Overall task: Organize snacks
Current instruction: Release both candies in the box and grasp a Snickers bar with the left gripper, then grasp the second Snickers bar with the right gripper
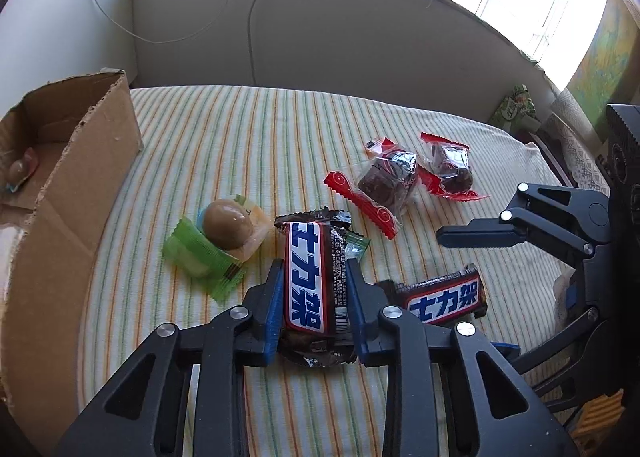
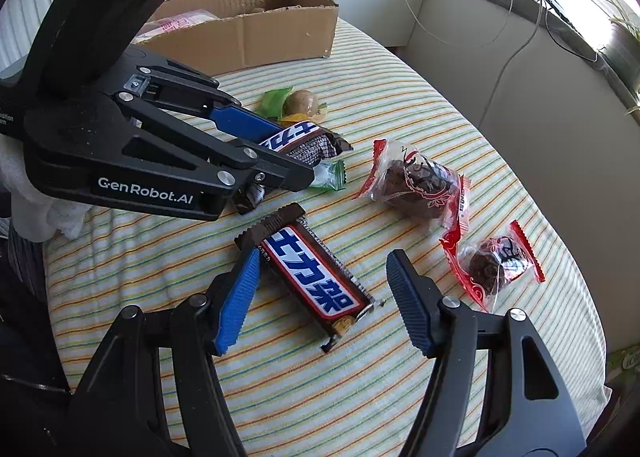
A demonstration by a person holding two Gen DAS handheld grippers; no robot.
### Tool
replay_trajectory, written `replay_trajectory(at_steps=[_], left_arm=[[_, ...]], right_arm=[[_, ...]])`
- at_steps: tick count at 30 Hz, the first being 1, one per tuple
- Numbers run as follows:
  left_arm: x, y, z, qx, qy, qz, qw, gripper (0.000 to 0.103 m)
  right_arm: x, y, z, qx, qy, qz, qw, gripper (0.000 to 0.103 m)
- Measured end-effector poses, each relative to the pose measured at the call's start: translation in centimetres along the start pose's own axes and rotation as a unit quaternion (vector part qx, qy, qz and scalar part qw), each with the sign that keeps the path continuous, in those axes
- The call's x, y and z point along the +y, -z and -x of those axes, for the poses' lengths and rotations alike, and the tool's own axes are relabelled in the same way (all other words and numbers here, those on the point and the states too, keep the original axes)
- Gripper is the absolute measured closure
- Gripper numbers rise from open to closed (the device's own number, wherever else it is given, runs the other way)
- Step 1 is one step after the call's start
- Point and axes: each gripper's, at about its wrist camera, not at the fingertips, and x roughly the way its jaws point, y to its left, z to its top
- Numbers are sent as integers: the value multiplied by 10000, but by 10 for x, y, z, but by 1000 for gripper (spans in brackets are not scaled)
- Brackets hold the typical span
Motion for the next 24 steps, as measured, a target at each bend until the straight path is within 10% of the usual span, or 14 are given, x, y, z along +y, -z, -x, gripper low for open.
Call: replay_trajectory(at_steps=[4,24], left_arm=[[2,2,2,-27,-12,-17,10000,76],[23,0,81,-836,-34,76,9965,76]], right_arm=[[0,-1,-3,55,-148,-98,9998,73],[5,-26,51,-513,602,-579,9952,73]])
